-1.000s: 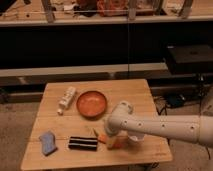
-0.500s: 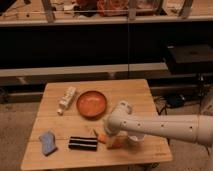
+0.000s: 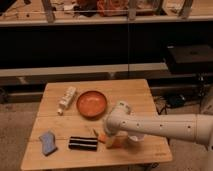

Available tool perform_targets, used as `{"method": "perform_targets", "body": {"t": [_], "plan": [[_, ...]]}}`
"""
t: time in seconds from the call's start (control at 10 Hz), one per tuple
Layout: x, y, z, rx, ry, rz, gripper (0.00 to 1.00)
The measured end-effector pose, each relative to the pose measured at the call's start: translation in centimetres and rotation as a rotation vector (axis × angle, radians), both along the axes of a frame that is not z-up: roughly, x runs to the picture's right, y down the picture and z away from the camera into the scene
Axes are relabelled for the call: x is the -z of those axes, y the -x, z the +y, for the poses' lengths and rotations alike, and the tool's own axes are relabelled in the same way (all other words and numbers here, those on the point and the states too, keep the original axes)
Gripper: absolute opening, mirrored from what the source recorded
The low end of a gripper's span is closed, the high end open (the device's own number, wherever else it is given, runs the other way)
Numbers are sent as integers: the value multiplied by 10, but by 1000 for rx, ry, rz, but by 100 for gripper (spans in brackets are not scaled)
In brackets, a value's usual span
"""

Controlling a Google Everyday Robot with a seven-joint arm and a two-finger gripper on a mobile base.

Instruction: Place the pepper in the ceramic bowl

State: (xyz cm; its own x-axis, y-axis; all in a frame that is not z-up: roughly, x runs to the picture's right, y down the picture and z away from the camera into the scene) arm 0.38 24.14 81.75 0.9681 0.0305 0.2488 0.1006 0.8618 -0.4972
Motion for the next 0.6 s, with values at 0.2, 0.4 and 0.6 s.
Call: {"method": "perform_targets", "body": {"t": [0.2, 0.4, 0.6], "plan": [[-2, 1, 0, 3, -3, 3, 66], [-2, 2, 0, 7, -3, 4, 51], [-3, 1, 0, 6, -4, 8, 48]]}}
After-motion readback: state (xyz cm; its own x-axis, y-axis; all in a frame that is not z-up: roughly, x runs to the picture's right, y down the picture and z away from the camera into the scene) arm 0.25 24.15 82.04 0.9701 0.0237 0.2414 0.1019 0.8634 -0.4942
